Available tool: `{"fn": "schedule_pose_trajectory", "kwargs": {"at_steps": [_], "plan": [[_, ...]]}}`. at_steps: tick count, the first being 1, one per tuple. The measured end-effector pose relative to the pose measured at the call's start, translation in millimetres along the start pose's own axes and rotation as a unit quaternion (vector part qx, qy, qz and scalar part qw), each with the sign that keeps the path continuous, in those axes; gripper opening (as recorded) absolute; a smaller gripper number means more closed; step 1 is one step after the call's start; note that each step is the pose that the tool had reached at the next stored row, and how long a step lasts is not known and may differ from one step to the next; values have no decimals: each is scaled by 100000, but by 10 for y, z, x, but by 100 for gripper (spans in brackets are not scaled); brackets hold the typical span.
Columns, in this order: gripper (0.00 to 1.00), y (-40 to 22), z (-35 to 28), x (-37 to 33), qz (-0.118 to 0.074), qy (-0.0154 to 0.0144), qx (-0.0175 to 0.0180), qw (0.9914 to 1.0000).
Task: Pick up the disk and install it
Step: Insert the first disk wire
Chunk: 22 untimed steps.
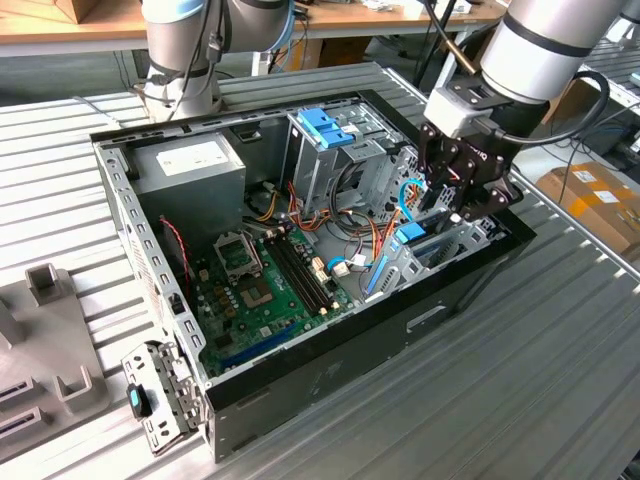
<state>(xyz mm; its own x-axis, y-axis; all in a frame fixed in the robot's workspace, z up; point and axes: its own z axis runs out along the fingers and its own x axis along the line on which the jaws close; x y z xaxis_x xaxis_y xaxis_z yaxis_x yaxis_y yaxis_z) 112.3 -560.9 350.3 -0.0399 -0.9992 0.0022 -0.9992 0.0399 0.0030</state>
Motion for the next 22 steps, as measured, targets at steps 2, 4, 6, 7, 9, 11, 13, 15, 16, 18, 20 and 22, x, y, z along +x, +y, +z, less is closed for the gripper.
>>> {"fn": "schedule_pose_trajectory", "kwargs": {"at_steps": [2,4,6,7,9,11,13,15,16,18,20,22], "plan": [[42,0,-13,0,-1,-10,1,100000],[42,0,-17,0,-2,-14,-1,100000],[42,0,-19,0,-2,-9,0,100000],[42,0,-21,0,-2,-10,0,100000],[42,0,-22,0,-2,-2,1,100000],[42,0,-32,0,1,15,-1,100000],[42,0,-36,0,-1,-16,1,100000],[42,0,-38,0,-2,-8,-1,100000],[42,0,-39,0,-1,-6,0,100000],[42,0,-40,0,-2,-4,1,100000],[42,0,-49,0,-4,16,0,100000],[42,0,-67,0,-1,0,1,100000]]}}
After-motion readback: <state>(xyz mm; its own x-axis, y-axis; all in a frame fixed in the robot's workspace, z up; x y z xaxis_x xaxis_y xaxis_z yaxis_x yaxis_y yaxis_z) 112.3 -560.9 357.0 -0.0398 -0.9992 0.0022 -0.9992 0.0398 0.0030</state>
